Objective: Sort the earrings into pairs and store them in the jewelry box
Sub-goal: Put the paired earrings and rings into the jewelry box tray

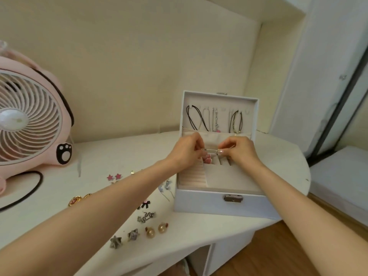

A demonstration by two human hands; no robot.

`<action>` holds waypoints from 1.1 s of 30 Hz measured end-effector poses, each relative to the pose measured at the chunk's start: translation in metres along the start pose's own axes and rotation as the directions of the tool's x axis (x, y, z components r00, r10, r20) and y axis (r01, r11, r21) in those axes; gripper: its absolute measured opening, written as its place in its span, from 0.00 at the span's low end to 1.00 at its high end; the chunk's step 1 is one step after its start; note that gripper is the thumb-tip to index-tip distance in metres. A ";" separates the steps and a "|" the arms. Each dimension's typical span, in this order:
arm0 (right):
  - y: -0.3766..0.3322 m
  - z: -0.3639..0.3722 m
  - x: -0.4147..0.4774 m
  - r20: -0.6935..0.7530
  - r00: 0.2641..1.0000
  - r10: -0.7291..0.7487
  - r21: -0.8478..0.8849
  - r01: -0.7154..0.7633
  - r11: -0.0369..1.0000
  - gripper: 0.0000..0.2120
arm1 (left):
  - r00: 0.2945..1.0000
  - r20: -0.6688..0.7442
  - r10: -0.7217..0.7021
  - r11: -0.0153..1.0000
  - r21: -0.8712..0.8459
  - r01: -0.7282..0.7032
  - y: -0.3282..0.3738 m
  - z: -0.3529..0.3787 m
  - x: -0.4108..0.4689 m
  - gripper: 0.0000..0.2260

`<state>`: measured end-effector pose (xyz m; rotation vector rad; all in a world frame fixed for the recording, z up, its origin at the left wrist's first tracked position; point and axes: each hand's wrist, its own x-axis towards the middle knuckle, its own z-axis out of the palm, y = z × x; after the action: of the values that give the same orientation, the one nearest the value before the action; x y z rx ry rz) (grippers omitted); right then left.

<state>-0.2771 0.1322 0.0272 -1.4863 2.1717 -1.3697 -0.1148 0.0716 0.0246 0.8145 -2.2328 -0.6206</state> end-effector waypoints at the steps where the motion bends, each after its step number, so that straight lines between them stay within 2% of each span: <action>1: 0.002 0.001 0.002 -0.001 1.000 -0.007 -0.024 0.007 1.000 0.12 | 1.000 0.017 0.013 1.000 0.011 -0.013 0.001 0.001 0.003 0.07; 4: 0.008 0.005 0.007 0.022 0.999 -0.030 -0.085 0.031 0.996 0.08 | 0.997 0.070 0.041 0.999 -0.022 -0.039 0.002 0.007 0.008 0.06; 7: 0.010 0.007 0.009 0.029 0.998 -0.050 -0.097 0.053 0.994 0.07 | 0.998 0.038 0.058 0.998 -0.001 -0.058 -0.001 0.014 0.009 0.04; 12: 0.013 0.005 0.009 0.014 0.999 0.035 0.097 -0.036 0.995 0.10 | 0.995 -0.019 0.102 0.994 0.044 -0.101 -0.005 0.019 0.009 0.04; 18: 0.010 0.007 0.007 0.028 0.999 0.028 0.150 -0.032 0.988 0.06 | 0.990 -0.039 0.133 0.988 0.084 -0.130 -0.007 0.020 0.007 0.04; 23: 0.009 0.005 0.004 0.058 0.998 0.000 0.102 -0.006 0.995 0.05 | 0.988 -0.050 0.149 0.985 0.093 -0.144 -0.007 0.020 0.006 0.04; 28: 0.013 0.008 0.007 0.004 1.000 -0.031 0.055 0.031 0.998 0.07 | 0.986 -0.052 0.156 0.983 0.105 -0.150 -0.007 0.020 0.006 0.04; 33: 0.015 0.005 0.005 0.019 0.999 -0.050 -0.059 0.051 0.997 0.06 | 0.986 -0.051 0.156 0.980 0.130 -0.148 -0.009 0.021 0.006 0.04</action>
<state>-0.2858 0.1263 0.0145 -1.5782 2.1971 -1.3135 -0.1301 0.0649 0.0080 0.7060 -2.2708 -0.3805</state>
